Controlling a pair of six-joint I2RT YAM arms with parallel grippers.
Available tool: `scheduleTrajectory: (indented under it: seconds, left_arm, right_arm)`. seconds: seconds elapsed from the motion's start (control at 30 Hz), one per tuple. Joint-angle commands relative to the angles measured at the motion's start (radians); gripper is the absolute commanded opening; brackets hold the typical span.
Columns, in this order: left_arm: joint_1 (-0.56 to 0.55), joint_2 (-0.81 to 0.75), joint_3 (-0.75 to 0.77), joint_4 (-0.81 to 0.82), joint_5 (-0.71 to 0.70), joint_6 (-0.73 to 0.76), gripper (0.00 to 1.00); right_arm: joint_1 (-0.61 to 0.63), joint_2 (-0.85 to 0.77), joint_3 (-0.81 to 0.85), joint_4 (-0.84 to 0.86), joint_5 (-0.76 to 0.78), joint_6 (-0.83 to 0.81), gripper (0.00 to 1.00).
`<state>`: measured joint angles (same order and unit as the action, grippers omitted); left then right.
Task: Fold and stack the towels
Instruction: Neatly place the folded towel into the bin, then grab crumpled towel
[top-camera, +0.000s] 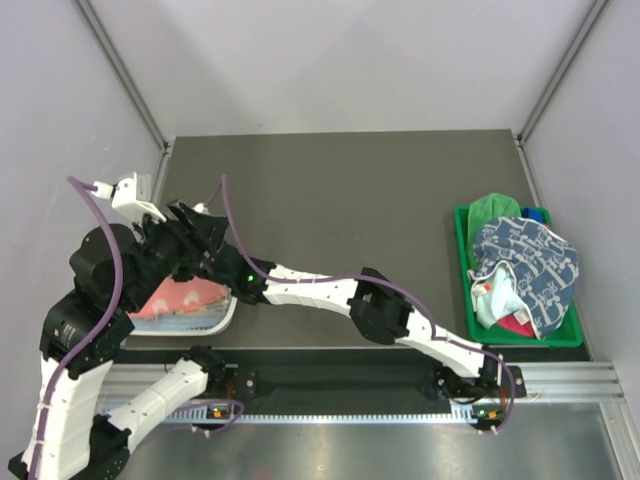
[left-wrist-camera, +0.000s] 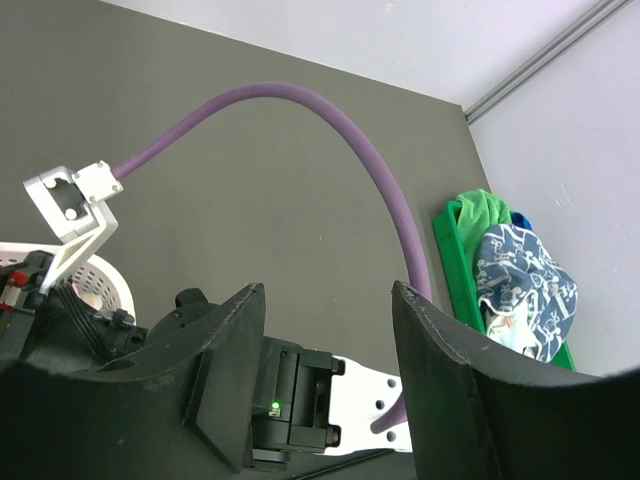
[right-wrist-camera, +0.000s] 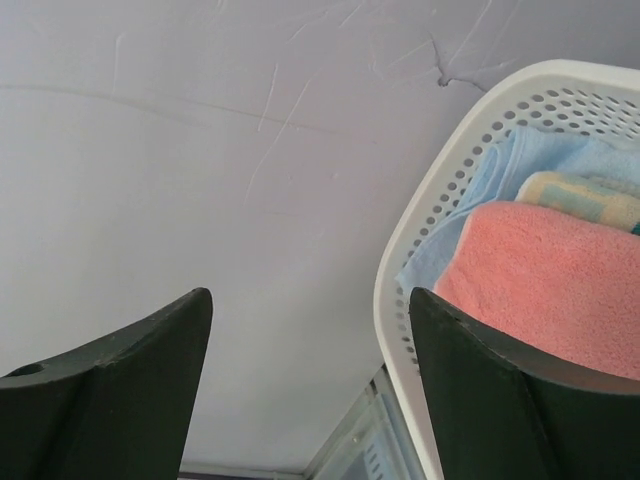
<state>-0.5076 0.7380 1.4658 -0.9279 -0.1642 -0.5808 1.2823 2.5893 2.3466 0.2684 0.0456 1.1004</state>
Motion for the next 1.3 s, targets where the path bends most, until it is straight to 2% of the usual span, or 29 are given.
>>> scheduleTrajectory:
  seconds: [0.0, 0.07, 0.2, 0.3, 0.47, 0.6, 0.8, 0.9, 1.07, 1.2, 1.27]
  left_arm:
    - [0.003, 0.021, 0.014, 0.057, 0.018, -0.002, 0.59]
    - [0.003, 0.027, 0.03, 0.067, 0.025, -0.002, 0.59]
    - [0.003, 0.061, 0.086, 0.129, 0.077, 0.007, 0.59]
    - [0.003, 0.096, 0.133, 0.164, 0.095, 0.012, 0.59]
    - [0.003, 0.156, 0.171, 0.208, 0.158, 0.018, 0.6]
    - [0.003, 0.204, 0.136, 0.235, 0.253, 0.03, 0.6]
    - [0.001, 0.209, 0.018, 0.277, 0.282, 0.036, 0.6]
    - [0.001, 0.216, -0.035, 0.293, 0.282, 0.035, 0.6]
    - [0.001, 0.228, -0.129, 0.333, 0.244, 0.035, 0.6]
    - [0.001, 0.244, -0.209, 0.356, 0.219, 0.027, 0.59]
    - [0.001, 0.247, -0.243, 0.369, 0.226, 0.025, 0.59]
  right_arm:
    - [0.012, -0.098, -0.059, 0.075, -0.003, -0.074, 0.8]
    - [0.005, -0.133, -0.104, 0.087, 0.008, -0.115, 0.79]
    - [-0.006, -0.289, -0.335, 0.147, 0.036, -0.187, 0.8]
    - [-0.006, -0.406, -0.492, 0.166, 0.118, -0.302, 0.82]
    - [-0.049, -0.563, -0.732, 0.183, 0.189, -0.353, 0.82]
    - [-0.122, -0.693, -0.884, 0.178, 0.192, -0.361, 0.82]
    - [-0.256, -0.889, -1.112, 0.132, 0.197, -0.41, 0.82]
    - [-0.302, -0.989, -1.182, 0.023, 0.239, -0.46, 0.81]
    - [-0.38, -1.214, -1.334, -0.187, 0.445, -0.508, 0.83]
    - [-0.451, -1.473, -1.409, -0.493, 0.575, -0.505, 0.83]
    - [-0.503, -1.544, -1.438, -0.614, 0.646, -0.496, 0.85]
